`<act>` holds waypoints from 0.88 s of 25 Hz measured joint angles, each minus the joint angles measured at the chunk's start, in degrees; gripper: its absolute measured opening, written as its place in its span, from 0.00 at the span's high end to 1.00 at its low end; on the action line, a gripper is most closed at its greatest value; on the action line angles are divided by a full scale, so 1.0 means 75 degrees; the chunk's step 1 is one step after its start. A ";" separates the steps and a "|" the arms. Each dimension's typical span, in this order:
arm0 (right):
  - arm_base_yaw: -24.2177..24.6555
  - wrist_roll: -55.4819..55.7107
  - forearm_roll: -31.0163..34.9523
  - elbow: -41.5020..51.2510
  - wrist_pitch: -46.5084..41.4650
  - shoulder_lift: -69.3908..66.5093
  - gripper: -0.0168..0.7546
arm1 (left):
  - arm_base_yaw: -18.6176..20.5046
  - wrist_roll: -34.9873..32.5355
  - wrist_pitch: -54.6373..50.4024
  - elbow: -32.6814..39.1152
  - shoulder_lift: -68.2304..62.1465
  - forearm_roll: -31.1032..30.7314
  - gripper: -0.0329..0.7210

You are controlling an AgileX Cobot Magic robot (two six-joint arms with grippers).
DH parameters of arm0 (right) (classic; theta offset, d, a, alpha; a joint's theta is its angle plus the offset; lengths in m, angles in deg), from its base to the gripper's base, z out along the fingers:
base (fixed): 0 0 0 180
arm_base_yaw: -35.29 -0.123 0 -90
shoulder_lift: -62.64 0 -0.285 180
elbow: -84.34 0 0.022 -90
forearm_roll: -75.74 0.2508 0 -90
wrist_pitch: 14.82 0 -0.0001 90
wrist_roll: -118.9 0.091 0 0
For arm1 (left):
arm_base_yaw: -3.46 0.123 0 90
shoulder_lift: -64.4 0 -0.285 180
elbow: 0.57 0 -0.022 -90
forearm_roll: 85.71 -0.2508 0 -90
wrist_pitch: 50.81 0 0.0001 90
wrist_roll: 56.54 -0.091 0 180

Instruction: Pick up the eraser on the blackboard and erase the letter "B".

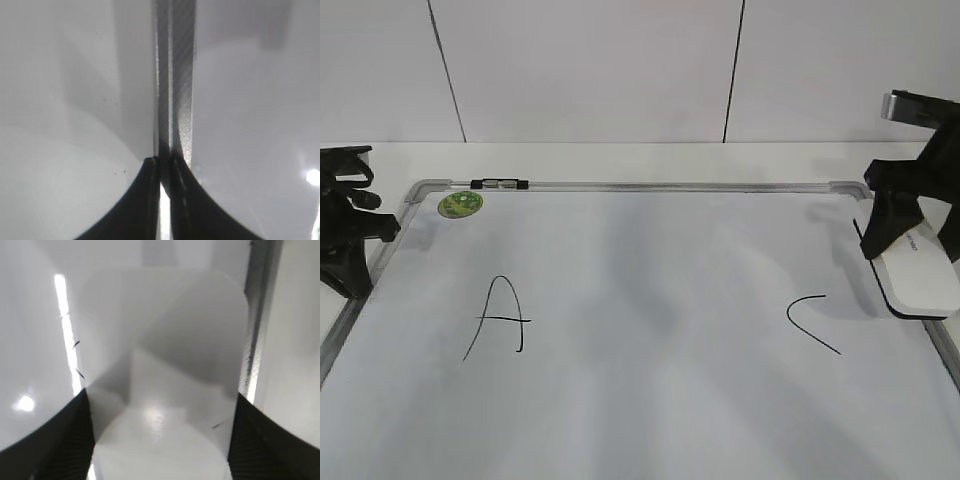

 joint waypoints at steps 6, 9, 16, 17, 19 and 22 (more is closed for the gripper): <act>0.0148 -0.0066 -0.0019 0.0000 -0.0009 -0.0251 0.30 | 0.0000 0.0000 0.0000 0.0000 0.0000 0.0000 0.93; 0.0148 -0.0119 -0.0019 0.0000 -0.0009 -0.0523 0.30 | 0.0000 0.0000 0.0000 0.0000 0.0000 0.0000 0.93; 0.0148 -0.0134 -0.0395 0.0000 0.0144 -0.0810 0.30 | 0.0000 0.0000 0.0000 0.0000 0.0000 0.0000 0.94; 0.0148 -0.0134 -0.0425 0.0000 0.0144 -0.0826 0.30 | 0.0000 0.0000 0.0000 0.0000 0.0000 0.0000 0.94; 0.0148 -0.0134 -0.0430 0.0000 0.0144 -0.0859 0.30 | 0.0000 0.0000 0.0000 0.0000 0.0000 0.0000 0.93; 0.0148 -0.0134 -0.0430 0.0000 0.0156 -0.0859 0.30 | 0.0000 0.0000 0.0000 0.0000 0.0000 0.0000 0.94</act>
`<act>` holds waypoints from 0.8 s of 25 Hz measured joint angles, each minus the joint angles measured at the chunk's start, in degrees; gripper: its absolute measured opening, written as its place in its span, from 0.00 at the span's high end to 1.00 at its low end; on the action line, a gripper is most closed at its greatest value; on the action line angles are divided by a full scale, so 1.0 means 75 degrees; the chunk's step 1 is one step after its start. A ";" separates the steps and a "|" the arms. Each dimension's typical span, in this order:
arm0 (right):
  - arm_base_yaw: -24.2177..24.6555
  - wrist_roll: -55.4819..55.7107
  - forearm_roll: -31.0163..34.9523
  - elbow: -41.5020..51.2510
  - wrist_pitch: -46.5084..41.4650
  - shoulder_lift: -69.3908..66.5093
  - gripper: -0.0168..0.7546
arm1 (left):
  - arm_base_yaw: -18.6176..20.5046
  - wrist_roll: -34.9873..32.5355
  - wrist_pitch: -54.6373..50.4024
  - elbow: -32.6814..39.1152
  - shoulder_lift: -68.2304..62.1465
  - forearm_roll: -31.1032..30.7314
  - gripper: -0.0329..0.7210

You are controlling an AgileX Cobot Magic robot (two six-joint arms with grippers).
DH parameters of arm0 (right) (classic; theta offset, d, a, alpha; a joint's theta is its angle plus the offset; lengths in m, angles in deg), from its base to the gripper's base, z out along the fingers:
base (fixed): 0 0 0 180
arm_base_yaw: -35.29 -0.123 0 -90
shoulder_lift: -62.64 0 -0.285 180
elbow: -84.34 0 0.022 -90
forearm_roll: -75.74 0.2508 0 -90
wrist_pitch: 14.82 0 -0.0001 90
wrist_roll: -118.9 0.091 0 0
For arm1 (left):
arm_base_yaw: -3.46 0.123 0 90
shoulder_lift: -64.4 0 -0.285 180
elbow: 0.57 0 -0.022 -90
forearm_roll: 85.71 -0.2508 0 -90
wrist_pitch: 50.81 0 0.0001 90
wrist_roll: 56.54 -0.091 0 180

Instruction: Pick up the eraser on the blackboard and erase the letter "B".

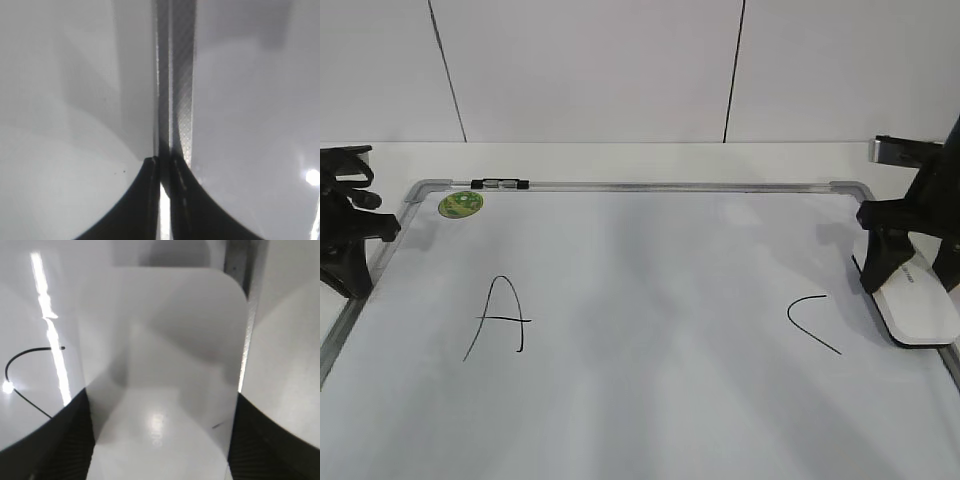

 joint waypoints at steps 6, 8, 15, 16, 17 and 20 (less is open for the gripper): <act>0.0000 0.0014 0.0000 0.0000 0.0017 0.0000 0.30 | 0.0000 0.0000 0.0000 0.0000 0.0000 0.0000 0.94; 0.0000 0.0014 0.0000 0.0000 0.0040 0.0000 0.30 | 0.0000 0.0000 0.0000 0.0000 0.0000 0.0000 0.94; 0.0000 0.0074 0.0000 0.0000 0.0095 -0.0014 0.30 | 0.0000 0.0000 0.0000 0.0000 0.0000 0.0000 0.94; 0.0000 0.0074 0.0000 0.0000 0.0095 -0.0011 0.30 | 0.0000 0.0000 0.0000 0.0000 0.0000 0.0000 0.94; 0.0000 0.0074 0.0000 0.0000 0.0095 -0.0029 0.30 | 0.0000 0.0000 0.0000 0.0000 0.0000 0.0000 0.94; 0.0000 0.0089 0.0000 0.0000 0.0079 -0.0168 0.25 | 0.0000 0.0000 0.0000 0.0000 0.0000 0.0000 0.94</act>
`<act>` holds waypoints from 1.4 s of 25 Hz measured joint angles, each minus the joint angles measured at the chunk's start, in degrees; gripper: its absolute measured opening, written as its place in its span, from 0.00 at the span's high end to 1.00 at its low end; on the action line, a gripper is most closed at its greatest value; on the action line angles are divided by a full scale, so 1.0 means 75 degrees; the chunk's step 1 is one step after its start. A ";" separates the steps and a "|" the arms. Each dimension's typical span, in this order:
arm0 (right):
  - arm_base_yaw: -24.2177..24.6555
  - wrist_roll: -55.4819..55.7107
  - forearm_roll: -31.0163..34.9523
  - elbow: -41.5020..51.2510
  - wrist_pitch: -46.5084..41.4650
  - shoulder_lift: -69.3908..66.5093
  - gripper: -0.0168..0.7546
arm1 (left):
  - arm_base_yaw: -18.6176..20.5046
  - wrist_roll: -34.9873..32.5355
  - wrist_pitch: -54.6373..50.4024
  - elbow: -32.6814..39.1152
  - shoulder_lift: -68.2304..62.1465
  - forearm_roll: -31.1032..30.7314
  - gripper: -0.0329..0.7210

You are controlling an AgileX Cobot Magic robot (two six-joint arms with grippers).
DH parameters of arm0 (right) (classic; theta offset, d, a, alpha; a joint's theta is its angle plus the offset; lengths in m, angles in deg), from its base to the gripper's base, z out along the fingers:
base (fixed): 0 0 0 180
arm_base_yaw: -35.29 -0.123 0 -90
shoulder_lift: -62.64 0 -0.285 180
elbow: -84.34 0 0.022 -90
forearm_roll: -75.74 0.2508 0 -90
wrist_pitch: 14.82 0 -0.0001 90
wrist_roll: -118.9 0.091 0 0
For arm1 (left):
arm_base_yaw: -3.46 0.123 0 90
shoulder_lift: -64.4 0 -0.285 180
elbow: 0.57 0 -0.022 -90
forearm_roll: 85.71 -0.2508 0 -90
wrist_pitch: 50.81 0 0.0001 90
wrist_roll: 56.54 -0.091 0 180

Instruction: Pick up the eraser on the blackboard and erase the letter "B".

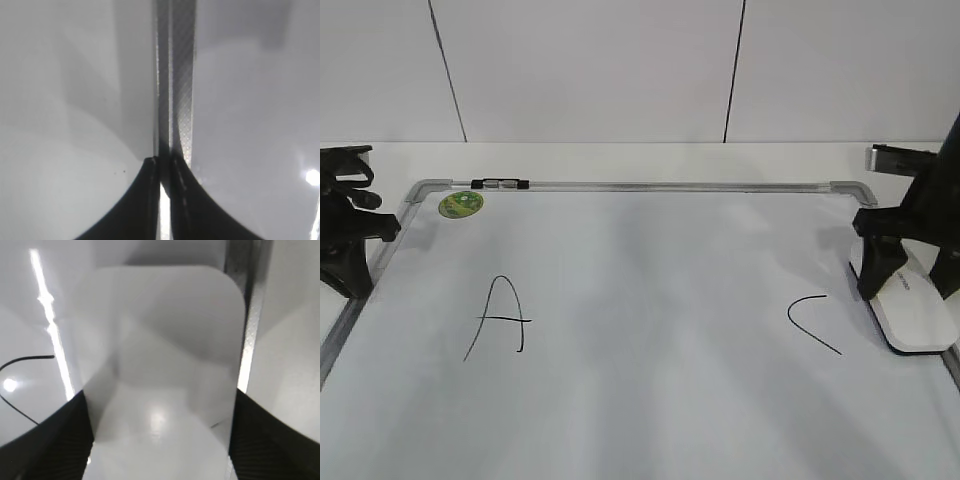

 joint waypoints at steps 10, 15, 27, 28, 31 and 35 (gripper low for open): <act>0.0000 0.0043 0.0015 -0.0638 -0.0268 -0.0145 0.14 | 0.0000 0.0000 -0.0012 0.0000 0.0000 0.0011 0.94; 0.0000 0.0171 -0.0112 -0.1267 -0.0287 -0.0041 0.14 | 0.0000 0.0000 -0.0030 0.0000 0.0000 0.0011 0.93; 0.0000 0.0369 -0.0103 -0.1342 -0.0403 0.1842 0.20 | 0.0000 -0.0053 0.0030 0.0000 0.0000 -0.0007 0.81; 0.0000 0.0369 -0.0107 -0.1342 -0.0418 0.1994 0.20 | 0.0000 -0.0089 0.0042 0.0000 0.0000 -0.0027 0.77; 0.0000 0.0369 -0.0088 -0.1342 -0.0433 0.2441 0.21 | 0.0000 -0.0155 0.0072 0.0000 0.0000 -0.0115 0.64; 0.0000 0.0376 -0.0054 -0.1342 -0.0479 0.2901 0.21 | 0.0000 -0.0171 0.0072 0.0000 0.0271 -0.0067 0.53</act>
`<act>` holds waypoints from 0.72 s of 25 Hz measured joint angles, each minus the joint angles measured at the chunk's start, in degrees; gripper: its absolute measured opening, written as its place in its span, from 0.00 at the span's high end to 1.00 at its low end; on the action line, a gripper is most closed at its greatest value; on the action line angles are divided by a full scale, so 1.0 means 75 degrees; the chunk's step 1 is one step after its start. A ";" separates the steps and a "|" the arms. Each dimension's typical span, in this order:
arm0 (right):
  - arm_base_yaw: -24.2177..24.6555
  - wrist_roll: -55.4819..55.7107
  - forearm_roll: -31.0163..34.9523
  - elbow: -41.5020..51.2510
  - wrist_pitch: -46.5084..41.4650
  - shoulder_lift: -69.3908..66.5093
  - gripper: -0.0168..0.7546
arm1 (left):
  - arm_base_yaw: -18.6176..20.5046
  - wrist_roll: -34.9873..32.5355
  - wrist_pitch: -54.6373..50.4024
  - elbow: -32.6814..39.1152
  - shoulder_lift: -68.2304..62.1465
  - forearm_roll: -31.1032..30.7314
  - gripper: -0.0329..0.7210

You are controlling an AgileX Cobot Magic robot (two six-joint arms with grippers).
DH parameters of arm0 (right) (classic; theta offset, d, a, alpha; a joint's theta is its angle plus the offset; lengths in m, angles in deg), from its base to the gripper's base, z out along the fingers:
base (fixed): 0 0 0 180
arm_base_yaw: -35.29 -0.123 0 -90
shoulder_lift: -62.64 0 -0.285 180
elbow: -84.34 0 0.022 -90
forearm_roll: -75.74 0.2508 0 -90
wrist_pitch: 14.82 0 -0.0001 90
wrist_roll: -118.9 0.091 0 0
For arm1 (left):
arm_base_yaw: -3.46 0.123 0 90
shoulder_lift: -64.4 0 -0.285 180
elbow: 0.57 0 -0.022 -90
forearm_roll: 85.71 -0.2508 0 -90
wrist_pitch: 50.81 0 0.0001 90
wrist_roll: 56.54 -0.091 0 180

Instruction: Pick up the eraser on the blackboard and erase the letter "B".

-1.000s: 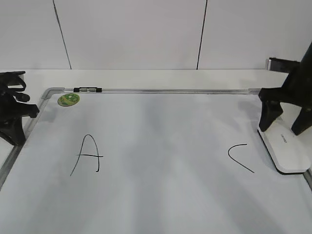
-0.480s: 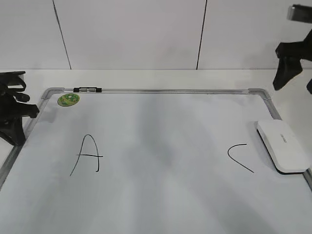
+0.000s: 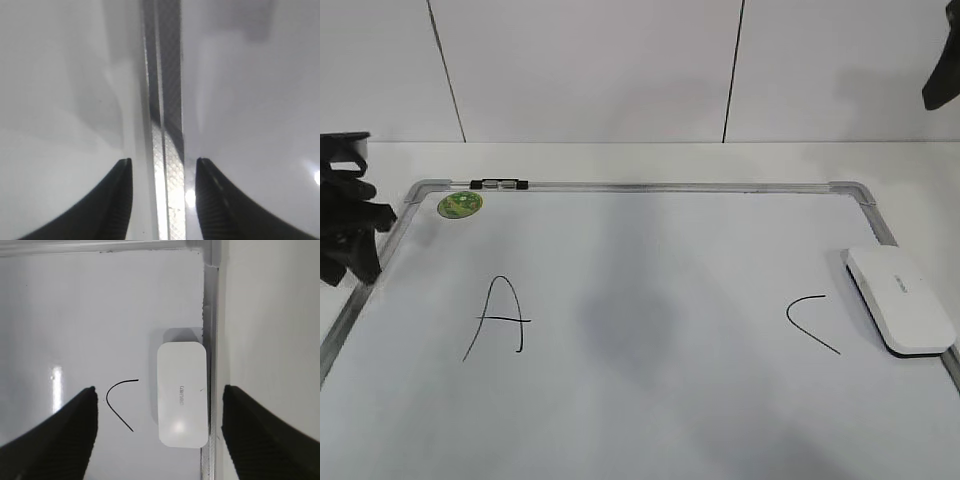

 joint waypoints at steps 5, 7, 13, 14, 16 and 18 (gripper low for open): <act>0.0000 0.0000 0.0282 0.0245 -0.0016 0.0666 0.21 | 0.0000 0.0000 -0.0595 0.0000 0.0767 0.0013 0.51; 0.0000 0.0000 0.0434 0.0554 -0.0032 0.1020 0.21 | 0.0000 0.0000 -0.1144 0.0000 0.1059 0.0013 0.51; 0.0000 0.0012 0.0435 0.2088 -0.0077 0.2314 0.21 | 0.0000 0.0099 -0.1943 0.0054 0.1939 -0.0456 0.51; 0.0000 0.0012 0.0388 0.2312 -0.0080 0.2573 0.21 | 0.0000 0.0171 -0.1955 0.0104 0.2155 -0.0553 0.51; 0.0000 -0.0046 0.0281 0.2831 -0.0094 0.3103 0.21 | 0.0000 0.0279 -0.1990 0.0233 0.2608 -0.0616 0.52; 0.0000 -0.0101 0.0173 0.3291 -0.0105 0.3605 0.21 | 0.0000 0.0331 -0.2040 0.0407 0.3171 -0.0616 0.55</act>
